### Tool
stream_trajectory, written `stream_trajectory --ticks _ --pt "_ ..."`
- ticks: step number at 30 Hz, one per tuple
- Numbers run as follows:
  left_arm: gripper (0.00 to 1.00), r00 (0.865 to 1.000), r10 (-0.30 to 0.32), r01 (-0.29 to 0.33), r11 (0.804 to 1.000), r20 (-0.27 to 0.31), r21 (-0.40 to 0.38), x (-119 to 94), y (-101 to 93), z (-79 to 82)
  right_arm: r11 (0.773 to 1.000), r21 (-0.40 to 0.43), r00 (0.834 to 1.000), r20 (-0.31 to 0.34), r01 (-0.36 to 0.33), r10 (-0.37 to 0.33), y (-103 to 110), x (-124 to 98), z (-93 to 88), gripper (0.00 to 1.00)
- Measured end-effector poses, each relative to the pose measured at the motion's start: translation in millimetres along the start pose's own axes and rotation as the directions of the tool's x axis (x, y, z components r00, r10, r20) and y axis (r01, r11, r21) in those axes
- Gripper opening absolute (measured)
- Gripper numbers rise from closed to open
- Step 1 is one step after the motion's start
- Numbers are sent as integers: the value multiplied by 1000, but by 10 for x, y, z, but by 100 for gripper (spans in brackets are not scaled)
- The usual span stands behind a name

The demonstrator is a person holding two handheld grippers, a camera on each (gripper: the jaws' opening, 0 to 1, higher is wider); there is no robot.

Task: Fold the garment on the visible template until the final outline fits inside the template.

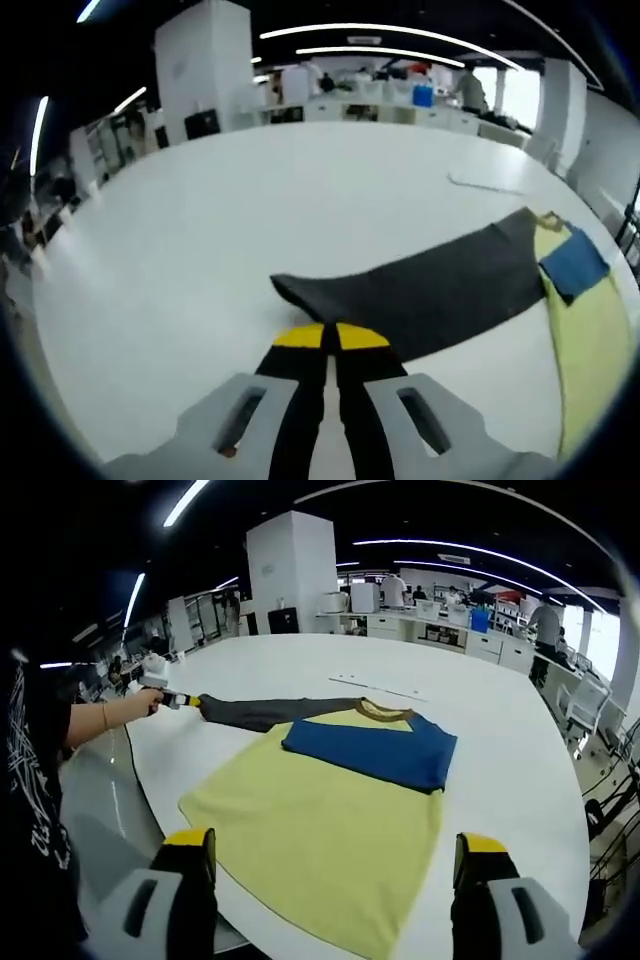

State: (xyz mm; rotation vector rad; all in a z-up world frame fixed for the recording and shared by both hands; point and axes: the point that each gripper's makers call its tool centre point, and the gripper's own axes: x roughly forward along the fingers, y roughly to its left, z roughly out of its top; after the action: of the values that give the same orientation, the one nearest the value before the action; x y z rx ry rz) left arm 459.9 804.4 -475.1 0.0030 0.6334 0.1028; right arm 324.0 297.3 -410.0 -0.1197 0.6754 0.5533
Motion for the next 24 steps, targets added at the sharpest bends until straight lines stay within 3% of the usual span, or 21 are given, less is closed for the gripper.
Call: stream_trajectory --ticks 13,24 --pt "0 993 -80 78 997 86 25 -51 -327 396 1000 3 1000 -3 0 0 -18 -28 -35 99" --pt "0 975 -168 160 985 145 67 -66 -745 710 1000 8 1000 0 -1 1 2 -62 -47 99"
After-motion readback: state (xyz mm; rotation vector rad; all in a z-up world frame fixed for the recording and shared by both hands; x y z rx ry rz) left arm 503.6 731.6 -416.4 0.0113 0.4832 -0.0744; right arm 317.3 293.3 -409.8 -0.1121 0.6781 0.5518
